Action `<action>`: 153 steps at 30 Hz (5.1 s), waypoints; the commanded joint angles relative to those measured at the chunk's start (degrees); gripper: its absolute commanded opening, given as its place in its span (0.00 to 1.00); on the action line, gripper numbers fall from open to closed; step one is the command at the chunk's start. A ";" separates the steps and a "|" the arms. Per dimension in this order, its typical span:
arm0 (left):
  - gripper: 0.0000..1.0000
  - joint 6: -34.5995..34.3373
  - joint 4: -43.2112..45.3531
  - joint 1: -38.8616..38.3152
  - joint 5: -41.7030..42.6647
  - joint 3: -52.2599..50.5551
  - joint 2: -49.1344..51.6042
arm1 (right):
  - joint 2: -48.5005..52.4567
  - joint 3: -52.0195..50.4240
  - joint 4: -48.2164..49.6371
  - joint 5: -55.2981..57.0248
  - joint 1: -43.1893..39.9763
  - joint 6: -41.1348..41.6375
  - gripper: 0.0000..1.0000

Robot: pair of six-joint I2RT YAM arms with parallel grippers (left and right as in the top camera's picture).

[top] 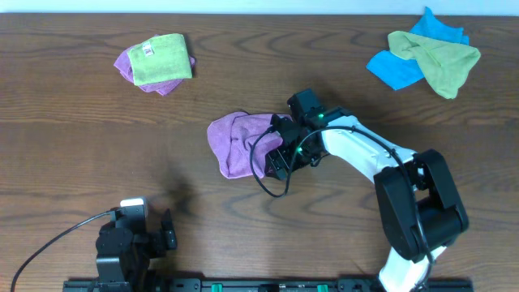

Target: Fold the cloth

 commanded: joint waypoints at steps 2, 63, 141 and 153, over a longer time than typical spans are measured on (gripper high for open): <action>0.95 0.37 -0.07 -0.28 0.20 -0.07 -0.35 | 1.11 -2.80 1.14 3.13 -0.35 -3.06 0.80; 0.95 0.39 -0.07 -0.28 0.17 -0.07 -0.35 | -30.86 -10.01 -2.01 8.63 -12.22 -0.48 0.75; 0.95 0.39 -0.07 -0.28 0.17 -0.07 -0.35 | -2.75 -10.12 20.87 6.51 10.47 4.31 0.63; 0.95 0.39 -0.07 -0.28 0.17 -0.07 -0.35 | 1.81 -10.12 20.85 8.48 11.82 4.31 0.43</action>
